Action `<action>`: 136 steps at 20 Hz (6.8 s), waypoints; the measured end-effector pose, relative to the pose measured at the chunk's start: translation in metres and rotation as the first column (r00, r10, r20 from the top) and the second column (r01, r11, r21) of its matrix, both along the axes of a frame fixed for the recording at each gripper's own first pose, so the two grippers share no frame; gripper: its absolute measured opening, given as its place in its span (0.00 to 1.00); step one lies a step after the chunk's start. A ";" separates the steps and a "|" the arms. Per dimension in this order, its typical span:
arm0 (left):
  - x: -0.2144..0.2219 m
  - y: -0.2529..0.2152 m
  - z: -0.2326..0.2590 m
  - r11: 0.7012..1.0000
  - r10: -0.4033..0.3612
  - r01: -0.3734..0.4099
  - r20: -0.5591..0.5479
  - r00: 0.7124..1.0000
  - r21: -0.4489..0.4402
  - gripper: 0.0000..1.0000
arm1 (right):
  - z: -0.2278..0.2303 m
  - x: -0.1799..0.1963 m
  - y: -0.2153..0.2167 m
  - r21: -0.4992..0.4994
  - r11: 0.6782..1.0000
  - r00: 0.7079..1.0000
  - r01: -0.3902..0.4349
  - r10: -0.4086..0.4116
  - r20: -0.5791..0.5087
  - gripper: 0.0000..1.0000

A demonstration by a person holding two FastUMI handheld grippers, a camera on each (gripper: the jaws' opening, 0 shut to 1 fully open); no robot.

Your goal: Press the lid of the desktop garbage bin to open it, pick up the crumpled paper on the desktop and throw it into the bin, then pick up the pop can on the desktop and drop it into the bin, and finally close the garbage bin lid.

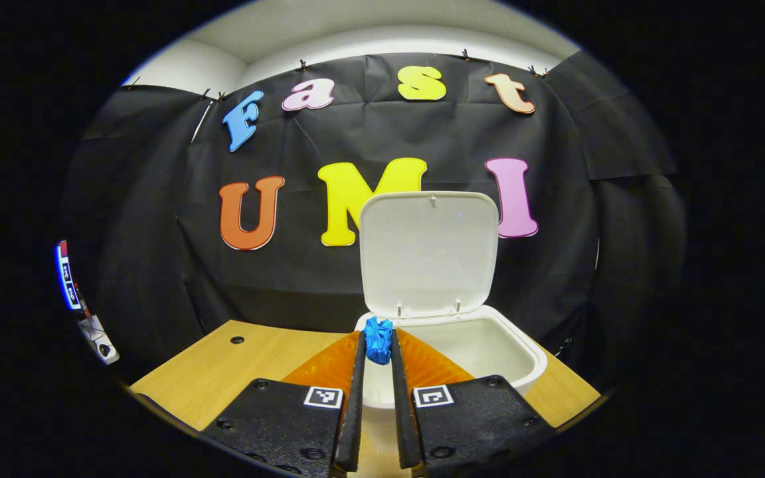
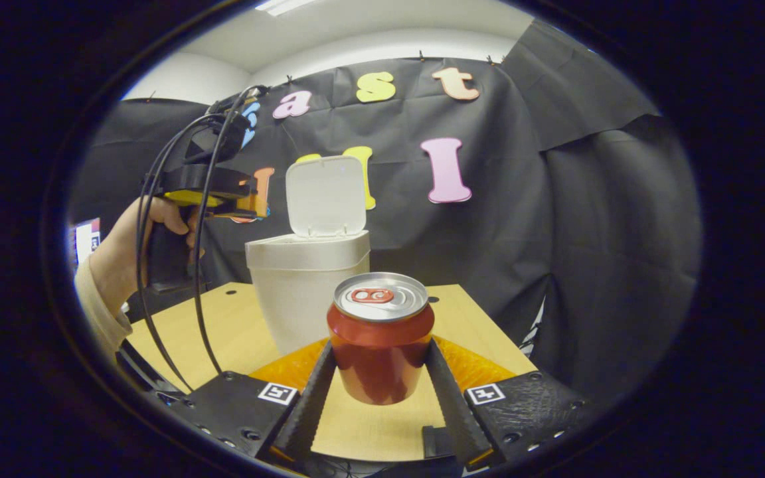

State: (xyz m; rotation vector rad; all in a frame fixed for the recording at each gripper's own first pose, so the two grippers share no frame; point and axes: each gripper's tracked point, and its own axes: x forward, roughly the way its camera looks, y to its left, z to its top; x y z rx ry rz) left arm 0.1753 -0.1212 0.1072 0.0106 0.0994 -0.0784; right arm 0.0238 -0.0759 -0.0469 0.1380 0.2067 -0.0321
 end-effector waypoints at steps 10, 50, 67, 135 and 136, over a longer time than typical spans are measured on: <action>0.020 -0.078 -0.026 0.988 -0.151 0.151 -0.006 0.989 0.033 0.26 | -0.014 0.008 0.002 0.017 1.000 0.999 -0.021 0.022 -0.035 0.77; -0.138 0.050 -0.123 0.997 -0.055 0.050 0.094 0.994 0.053 0.99 | 0.007 0.001 0.022 -0.029 0.995 0.992 0.096 -0.093 0.081 0.77; -0.162 0.112 -0.128 0.999 -0.008 0.011 0.101 0.995 -0.032 0.99 | 0.053 0.008 0.066 -0.036 0.999 0.998 -0.011 0.013 0.066 0.77; -0.142 0.156 -0.180 0.997 0.048 -0.054 -0.109 0.993 -0.057 0.99 | 0.320 0.324 0.124 -0.060 0.998 0.969 -0.015 0.029 0.247 0.88; -0.146 0.165 -0.185 0.997 0.044 -0.051 -0.113 0.993 -0.061 0.99 | 0.316 0.331 0.124 -0.070 0.998 0.972 -0.008 0.024 0.232 0.88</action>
